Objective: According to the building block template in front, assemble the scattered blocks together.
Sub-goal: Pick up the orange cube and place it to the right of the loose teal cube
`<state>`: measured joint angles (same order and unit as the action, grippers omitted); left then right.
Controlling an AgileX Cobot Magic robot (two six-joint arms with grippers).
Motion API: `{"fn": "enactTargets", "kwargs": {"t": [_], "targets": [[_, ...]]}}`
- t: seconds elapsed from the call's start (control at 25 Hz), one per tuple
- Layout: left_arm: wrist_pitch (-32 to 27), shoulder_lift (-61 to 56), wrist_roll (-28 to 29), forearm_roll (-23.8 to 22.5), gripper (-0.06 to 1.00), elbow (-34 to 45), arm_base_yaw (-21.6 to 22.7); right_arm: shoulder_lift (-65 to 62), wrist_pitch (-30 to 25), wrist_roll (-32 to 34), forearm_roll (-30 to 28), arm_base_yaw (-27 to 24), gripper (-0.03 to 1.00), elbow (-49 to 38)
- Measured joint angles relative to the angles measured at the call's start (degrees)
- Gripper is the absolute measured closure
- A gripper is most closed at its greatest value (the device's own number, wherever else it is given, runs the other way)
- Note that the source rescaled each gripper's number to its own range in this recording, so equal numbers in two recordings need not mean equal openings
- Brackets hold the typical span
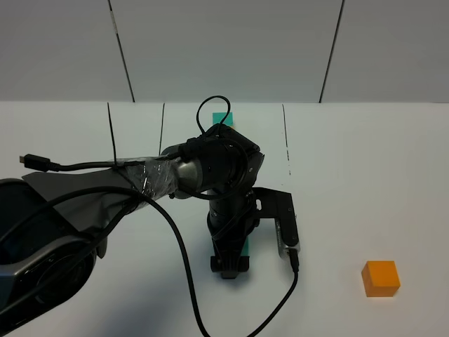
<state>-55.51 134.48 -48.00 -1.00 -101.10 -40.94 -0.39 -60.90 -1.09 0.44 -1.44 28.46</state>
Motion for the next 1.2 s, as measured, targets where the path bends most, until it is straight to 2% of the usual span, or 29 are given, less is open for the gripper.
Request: {"fn": "enactTargets", "kwargs": {"t": [0.08,0.4,0.68,0.76,0.88,1.0,1.2], "targets": [[-0.36,0.00,0.06,-0.65,-0.05,0.00,-0.21,0.00,0.00,0.00,0.00,0.00,0.97,0.00],[-3.57,-3.39,2.09,-4.26,-0.05,0.00,-1.81,0.00,0.00,0.00,0.00,0.00,0.97,0.00],[-9.38,-8.66,10.75,-5.76,-0.05,0.00,-1.80,0.00,0.00,0.00,0.00,0.00,0.97,0.00],[-10.45,-10.01,16.12,-5.96,-0.04,0.00,-1.02,0.00,0.00,0.00,0.00,0.00,0.97,0.00],[-10.72,-12.60,25.58,-7.69,-0.03,0.00,1.68,0.00,0.00,0.00,0.00,0.00,0.97,0.00],[-12.12,-15.83,32.53,-9.12,-0.03,0.00,6.82,0.00,0.00,0.00,0.00,0.00,0.97,0.00],[-12.64,-22.45,36.32,-9.14,-0.03,0.00,18.06,0.00,0.00,0.00,0.00,0.00,0.97,0.00]]}}
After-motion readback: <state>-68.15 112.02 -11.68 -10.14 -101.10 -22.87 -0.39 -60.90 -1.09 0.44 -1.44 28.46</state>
